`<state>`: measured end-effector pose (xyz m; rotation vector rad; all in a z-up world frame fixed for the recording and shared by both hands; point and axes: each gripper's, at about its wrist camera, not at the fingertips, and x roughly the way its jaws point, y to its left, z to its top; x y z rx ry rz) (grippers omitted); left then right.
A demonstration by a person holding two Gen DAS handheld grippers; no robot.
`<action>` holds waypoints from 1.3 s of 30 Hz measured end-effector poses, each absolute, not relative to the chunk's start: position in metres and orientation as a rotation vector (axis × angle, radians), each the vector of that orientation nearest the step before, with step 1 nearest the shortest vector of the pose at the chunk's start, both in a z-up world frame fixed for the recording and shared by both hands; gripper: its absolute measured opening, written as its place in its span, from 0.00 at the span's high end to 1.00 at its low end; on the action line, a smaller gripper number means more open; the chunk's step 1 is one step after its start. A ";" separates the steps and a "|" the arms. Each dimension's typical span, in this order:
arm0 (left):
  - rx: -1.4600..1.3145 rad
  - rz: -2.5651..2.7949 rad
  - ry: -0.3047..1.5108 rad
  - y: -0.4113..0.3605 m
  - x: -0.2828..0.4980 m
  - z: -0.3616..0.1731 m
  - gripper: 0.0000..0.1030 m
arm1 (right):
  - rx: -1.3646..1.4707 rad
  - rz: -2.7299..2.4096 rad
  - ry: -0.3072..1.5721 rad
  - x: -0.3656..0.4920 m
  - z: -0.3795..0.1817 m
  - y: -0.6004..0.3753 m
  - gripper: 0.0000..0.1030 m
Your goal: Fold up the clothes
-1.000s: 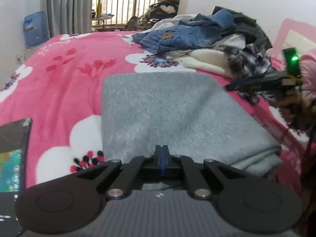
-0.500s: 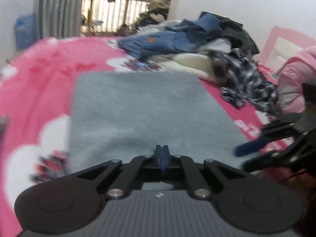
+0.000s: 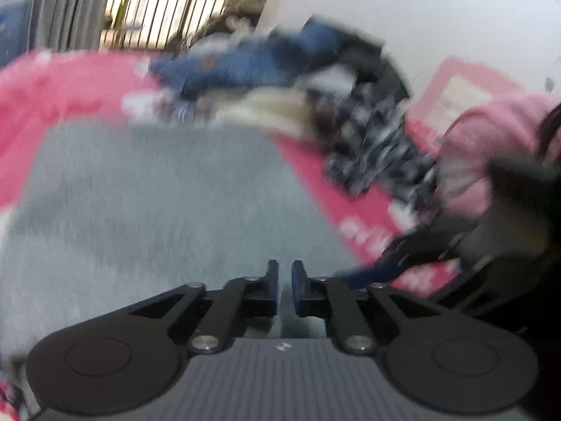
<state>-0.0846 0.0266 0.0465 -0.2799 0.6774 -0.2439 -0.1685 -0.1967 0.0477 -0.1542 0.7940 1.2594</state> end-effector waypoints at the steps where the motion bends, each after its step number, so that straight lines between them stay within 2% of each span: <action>1: -0.303 -0.222 0.676 0.035 -0.084 0.039 0.96 | -0.151 1.259 0.796 -0.169 0.048 -0.197 0.70; 6: -0.451 0.138 0.564 0.126 -0.087 0.049 0.97 | -0.154 1.256 0.789 -0.171 0.049 -0.197 0.70; 8: -0.411 0.257 0.578 0.139 -0.085 0.057 0.99 | -0.150 1.256 0.787 -0.171 0.048 -0.197 0.70; 11: -0.290 0.261 0.511 0.122 -0.086 0.087 0.99 | -0.151 1.258 0.790 -0.169 0.048 -0.198 0.69; 15: -0.343 0.018 0.450 0.073 -0.067 0.110 0.97 | -0.140 1.256 0.795 -0.167 0.047 -0.198 0.69; 21: -0.494 -0.259 0.589 0.020 -0.037 0.068 0.95 | -0.136 1.255 0.798 -0.166 0.047 -0.197 0.69; 24: -0.504 -0.212 0.725 0.023 -0.021 0.038 0.97 | -0.135 1.252 0.796 -0.167 0.047 -0.197 0.69; 29: -0.473 -0.049 0.667 0.054 -0.020 0.047 0.97 | -0.133 1.251 0.794 -0.167 0.046 -0.197 0.69; 35: -0.681 0.180 0.582 0.091 -0.027 0.044 0.97 | -0.127 1.253 0.791 -0.167 0.047 -0.196 0.69; 39: -0.537 0.237 0.563 0.072 -0.034 0.052 0.97 | -0.104 1.248 0.809 -0.165 0.055 -0.197 0.67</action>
